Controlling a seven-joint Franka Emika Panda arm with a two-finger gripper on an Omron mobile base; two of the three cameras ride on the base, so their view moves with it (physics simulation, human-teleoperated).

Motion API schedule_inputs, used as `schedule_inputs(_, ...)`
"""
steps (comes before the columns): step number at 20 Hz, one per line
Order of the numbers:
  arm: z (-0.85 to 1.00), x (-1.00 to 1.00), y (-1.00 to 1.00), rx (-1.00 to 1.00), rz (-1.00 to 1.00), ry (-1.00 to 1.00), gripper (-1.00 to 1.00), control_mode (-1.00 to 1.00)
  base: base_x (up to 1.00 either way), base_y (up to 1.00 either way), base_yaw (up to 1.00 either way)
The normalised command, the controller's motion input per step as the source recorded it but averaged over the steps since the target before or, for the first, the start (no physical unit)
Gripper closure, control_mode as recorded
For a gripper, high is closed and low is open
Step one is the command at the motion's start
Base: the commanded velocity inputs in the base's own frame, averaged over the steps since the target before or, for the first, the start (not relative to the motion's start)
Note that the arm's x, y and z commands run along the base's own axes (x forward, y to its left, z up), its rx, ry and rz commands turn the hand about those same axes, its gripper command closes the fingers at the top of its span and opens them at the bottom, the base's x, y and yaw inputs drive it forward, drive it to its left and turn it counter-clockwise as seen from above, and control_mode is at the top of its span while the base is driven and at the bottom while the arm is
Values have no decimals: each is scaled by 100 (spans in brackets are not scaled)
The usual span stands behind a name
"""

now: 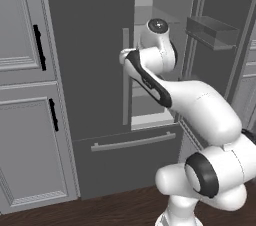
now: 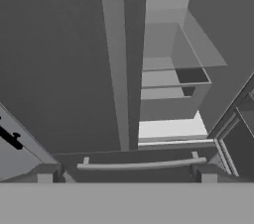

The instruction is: Grab a lemon wedge from the fridge and one ice cube from the ice bowl, and put them in the glass of lemonade.

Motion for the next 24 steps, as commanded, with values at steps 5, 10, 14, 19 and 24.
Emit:
schedule_inputs(5, -31, 72, 0, 0, 0, 0, -100, -100, 0, 0, 0)
schedule_inputs(10, -40, 83, 14, 0, 0, 0, -100, -100, 0, 0, 0)
schedule_inputs(14, -12, 69, 11, 1, 0, 0, -100, -100, 0, 0, 0)
schedule_inputs(19, -1, 59, 3, 0, 0, 0, -100, -100, 0, 0, 0)
schedule_inputs(24, -6, 28, 0, 0, 0, 3, -100, -100, 0, 0, 0)
